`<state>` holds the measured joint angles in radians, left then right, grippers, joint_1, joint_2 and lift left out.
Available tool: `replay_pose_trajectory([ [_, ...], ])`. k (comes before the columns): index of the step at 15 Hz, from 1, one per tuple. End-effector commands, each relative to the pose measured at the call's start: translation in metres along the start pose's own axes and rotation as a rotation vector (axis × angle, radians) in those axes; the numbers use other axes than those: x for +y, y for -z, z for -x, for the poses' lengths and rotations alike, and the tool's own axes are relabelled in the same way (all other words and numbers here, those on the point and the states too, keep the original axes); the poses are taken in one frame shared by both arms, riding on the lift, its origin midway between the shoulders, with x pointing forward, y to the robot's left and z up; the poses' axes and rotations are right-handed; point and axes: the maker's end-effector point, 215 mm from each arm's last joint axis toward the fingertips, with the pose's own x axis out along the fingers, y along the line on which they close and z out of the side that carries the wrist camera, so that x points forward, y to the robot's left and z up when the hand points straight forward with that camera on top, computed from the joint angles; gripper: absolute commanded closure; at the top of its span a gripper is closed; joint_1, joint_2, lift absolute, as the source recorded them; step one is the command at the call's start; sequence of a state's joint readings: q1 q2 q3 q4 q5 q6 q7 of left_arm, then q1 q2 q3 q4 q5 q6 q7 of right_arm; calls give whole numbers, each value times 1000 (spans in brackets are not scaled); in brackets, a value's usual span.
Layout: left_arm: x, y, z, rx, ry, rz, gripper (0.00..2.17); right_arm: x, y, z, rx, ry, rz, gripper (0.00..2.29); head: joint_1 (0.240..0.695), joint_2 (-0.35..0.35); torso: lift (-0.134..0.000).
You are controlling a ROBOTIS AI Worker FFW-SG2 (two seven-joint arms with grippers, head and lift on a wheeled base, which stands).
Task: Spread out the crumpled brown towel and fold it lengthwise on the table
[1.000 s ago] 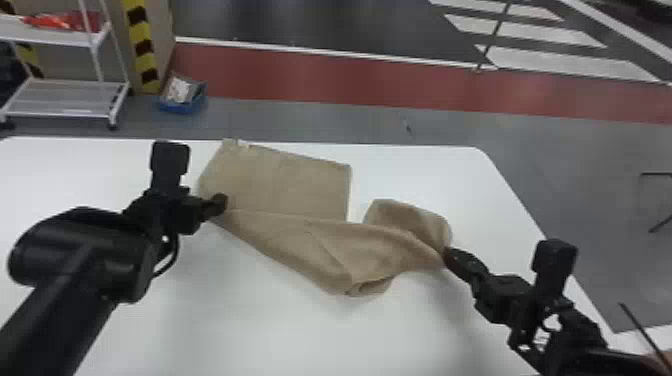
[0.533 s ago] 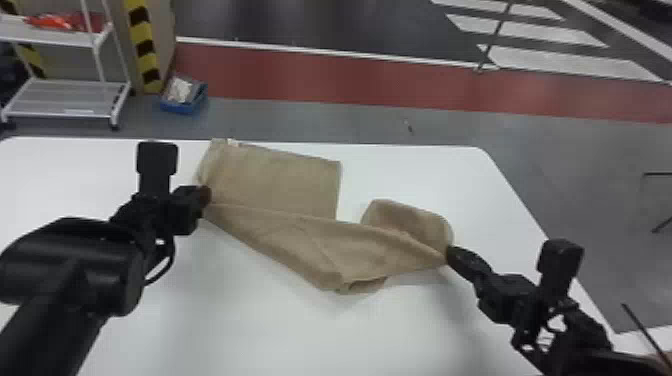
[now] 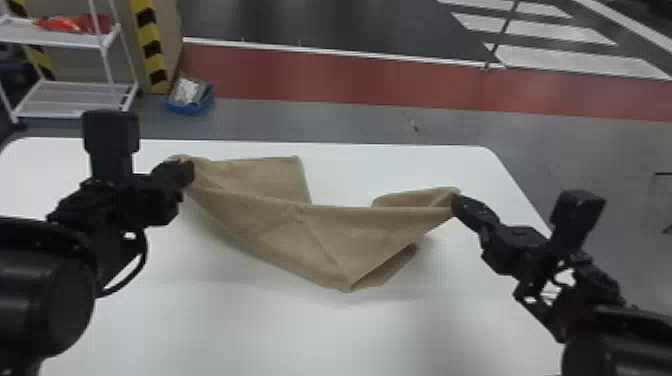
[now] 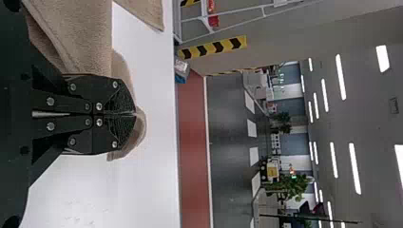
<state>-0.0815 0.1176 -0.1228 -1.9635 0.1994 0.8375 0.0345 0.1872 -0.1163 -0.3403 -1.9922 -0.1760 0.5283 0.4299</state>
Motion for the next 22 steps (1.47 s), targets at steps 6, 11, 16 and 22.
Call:
replay_pose_trajectory([
  [6,31,-41,95,-47,-97,-39,1416,-46,-103,7,-153,118,-92,2044,639,-154,-124],
  [11,36,-46,89,-35,-114,-51,1416,-75,-90,-8,-137,167,-125,2044,629,-203,-124],
  [16,37,-20,96,13,-69,-47,1416,-61,-74,-11,-106,134,-141,2044,637,-193,-124],
  [22,-28,-3,30,97,29,-145,1406,-71,-14,-8,-37,212,-152,2040,678,-216,-124],
])
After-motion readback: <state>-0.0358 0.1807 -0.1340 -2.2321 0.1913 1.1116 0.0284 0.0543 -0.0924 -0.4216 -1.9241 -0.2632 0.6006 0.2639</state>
